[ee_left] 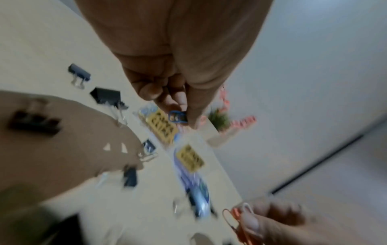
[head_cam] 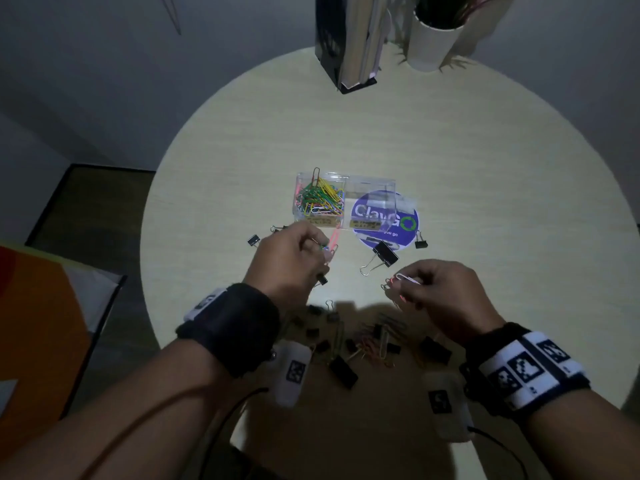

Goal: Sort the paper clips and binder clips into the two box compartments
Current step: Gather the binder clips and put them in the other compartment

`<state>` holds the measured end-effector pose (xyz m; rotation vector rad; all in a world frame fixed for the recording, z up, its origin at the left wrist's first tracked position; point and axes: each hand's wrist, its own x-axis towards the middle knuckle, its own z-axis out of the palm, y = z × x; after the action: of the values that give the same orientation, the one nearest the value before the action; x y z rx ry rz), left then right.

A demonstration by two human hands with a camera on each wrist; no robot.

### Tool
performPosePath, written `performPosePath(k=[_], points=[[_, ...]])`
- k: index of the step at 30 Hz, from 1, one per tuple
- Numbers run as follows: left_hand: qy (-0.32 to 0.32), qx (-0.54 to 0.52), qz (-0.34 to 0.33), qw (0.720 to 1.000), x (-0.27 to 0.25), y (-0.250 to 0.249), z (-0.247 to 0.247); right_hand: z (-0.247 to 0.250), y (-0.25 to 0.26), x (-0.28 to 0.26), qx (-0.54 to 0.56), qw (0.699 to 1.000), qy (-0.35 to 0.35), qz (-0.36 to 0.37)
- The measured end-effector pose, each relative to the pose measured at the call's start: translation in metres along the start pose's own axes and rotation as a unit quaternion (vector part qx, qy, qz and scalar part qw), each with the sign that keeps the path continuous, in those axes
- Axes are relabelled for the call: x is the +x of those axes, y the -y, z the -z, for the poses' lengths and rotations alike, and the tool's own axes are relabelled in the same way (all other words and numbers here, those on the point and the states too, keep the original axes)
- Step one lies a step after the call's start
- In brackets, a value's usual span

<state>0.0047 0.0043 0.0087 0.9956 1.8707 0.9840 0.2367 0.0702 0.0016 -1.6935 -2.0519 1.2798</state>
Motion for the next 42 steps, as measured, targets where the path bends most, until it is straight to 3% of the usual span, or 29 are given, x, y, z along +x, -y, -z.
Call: performPosePath(k=[4,7,11,15,18,20,22,25,29,33,36,39,42], points=[[-0.079,-0.097,0.016,0.992,0.036,-0.023,0.021,0.009,0.057,0.02,0.177,0.984,-0.014,-0.016],[-0.117,-0.039,0.014,0.992,0.07,-0.026,0.029,0.006,0.098,0.051,0.256,0.966,-0.026,-0.02],[-0.131,0.064,0.027,0.989,0.094,-0.022,0.022,-0.014,0.12,0.096,0.106,0.993,-0.049,0.023],[-0.101,0.226,-0.04,0.968,0.095,-0.021,0.014,-0.036,0.126,0.118,-0.016,0.995,-0.085,0.05],[-0.092,0.271,-0.065,0.956,0.093,-0.024,0.016,-0.045,0.126,0.122,-0.098,0.987,-0.1,0.071],[-0.102,0.219,-0.065,0.968,0.091,-0.023,0.021,-0.049,0.128,0.121,-0.126,0.983,-0.095,0.095],[-0.138,0.064,-0.021,0.988,0.088,-0.021,0.031,-0.051,0.13,0.119,-0.156,0.978,-0.073,0.12],[-0.188,-0.137,0.05,0.971,0.081,-0.021,0.052,-0.049,0.129,0.116,-0.186,0.97,-0.056,0.146],[-0.209,-0.115,0.061,0.969,0.07,-0.017,0.069,-0.042,0.127,0.112,-0.174,0.969,-0.082,0.153],[-0.145,-0.068,0.048,0.986,0.044,-0.01,0.062,-0.023,0.118,0.09,-0.041,0.982,-0.135,0.127],[-0.011,0.072,0.013,0.997,0.012,0.007,0.046,-0.007,0.09,0.055,-0.021,0.987,-0.126,0.1],[0.116,0.288,-0.058,0.949,-0.02,0.025,0.025,-0.005,0.044,0.013,-0.098,0.991,-0.035,0.083],[0.164,0.328,-0.12,0.923,-0.045,0.034,0.012,-0.016,0.0,-0.025,-0.184,0.978,0.032,0.095]])
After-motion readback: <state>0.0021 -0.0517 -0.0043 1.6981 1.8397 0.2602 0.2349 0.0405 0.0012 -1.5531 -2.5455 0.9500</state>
